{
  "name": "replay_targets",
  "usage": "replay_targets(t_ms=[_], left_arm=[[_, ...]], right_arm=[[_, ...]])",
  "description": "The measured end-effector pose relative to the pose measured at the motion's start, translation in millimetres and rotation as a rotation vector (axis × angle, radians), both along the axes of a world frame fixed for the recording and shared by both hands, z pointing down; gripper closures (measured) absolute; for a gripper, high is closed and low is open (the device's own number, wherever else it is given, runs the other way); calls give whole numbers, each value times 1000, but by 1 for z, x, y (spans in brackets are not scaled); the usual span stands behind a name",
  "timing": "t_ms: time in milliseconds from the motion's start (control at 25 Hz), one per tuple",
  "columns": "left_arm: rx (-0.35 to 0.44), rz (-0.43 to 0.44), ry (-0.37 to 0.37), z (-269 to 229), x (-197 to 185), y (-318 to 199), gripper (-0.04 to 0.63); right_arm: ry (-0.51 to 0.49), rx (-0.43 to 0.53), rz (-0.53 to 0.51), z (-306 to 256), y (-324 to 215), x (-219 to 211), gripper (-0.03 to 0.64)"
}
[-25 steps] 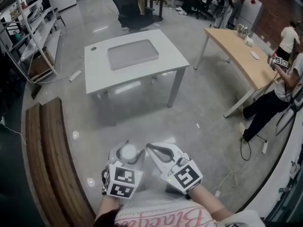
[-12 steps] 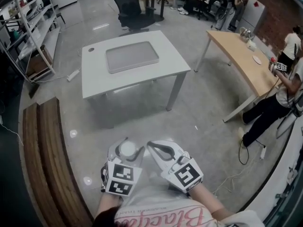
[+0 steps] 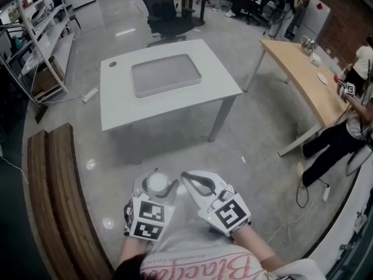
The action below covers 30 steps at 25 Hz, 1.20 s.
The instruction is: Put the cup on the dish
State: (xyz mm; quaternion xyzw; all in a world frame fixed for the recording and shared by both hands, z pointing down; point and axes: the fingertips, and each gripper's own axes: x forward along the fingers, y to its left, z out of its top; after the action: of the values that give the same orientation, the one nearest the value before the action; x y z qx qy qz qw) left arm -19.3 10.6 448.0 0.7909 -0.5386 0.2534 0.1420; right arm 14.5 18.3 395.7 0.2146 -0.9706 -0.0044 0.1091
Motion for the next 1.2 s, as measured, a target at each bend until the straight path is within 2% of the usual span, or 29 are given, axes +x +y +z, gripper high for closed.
replay_targets(t_ms=[720, 1200], left_arm=[[-12, 42, 6, 7, -48, -152, 344], [-3, 80, -23, 5, -88, -255, 344]], right_arm=[[55, -14, -16, 5, -139, -63, 615], [16, -16, 86, -8, -245, -93, 615]])
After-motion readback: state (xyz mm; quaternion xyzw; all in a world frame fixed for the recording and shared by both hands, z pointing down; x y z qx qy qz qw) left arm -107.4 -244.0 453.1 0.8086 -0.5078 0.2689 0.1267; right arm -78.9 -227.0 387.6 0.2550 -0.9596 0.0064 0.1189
